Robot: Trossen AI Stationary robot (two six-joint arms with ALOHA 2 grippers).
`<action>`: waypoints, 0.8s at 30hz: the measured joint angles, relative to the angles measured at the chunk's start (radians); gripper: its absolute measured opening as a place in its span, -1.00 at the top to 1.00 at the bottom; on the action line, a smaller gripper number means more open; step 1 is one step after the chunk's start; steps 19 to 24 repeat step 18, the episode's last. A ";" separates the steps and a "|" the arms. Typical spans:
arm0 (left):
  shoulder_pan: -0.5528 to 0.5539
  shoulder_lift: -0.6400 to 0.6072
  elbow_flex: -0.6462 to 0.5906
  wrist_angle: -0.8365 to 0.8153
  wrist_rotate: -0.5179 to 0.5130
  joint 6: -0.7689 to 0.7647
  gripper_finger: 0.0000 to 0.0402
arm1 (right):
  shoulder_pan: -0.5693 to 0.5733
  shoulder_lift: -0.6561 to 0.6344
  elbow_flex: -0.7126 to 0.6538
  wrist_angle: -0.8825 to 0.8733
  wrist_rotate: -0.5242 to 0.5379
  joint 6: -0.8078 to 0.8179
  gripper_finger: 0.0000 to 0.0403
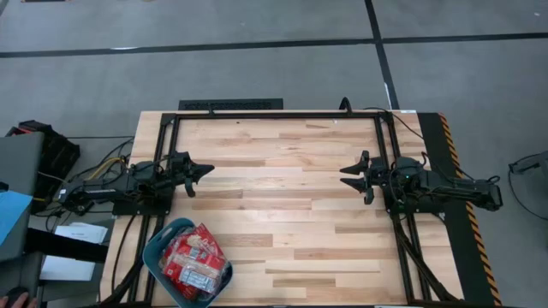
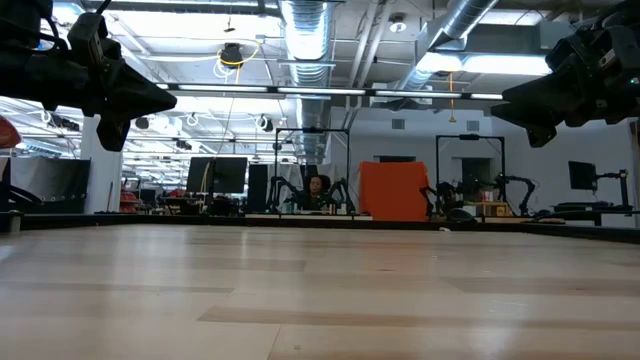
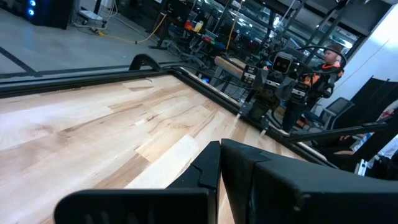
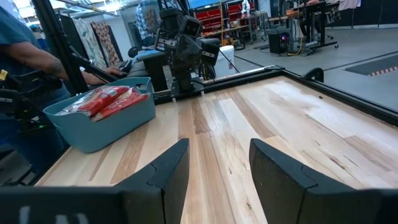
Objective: Sort popcorn bags into baskets
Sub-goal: Return to Home Position
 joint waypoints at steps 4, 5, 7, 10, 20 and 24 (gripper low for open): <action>0.000 0.000 0.000 0.000 0.000 0.000 1.00 | 0.000 0.000 0.000 0.000 0.000 0.000 0.04; 0.000 0.000 0.000 0.000 0.000 0.000 1.00 | 0.000 0.000 0.000 0.000 0.000 0.000 0.04; 0.000 0.000 0.000 0.000 0.000 0.000 1.00 | 0.000 0.000 0.000 0.000 0.000 0.000 0.04; 0.000 0.000 0.000 0.000 0.000 0.000 1.00 | 0.000 0.000 0.000 0.000 0.000 0.000 0.05; 0.000 0.000 0.000 0.000 0.000 0.000 1.00 | 0.000 0.000 0.000 0.000 0.000 0.000 0.10; 0.000 0.000 0.000 0.000 0.000 0.000 1.00 | 0.000 0.000 0.000 0.000 0.000 0.000 0.10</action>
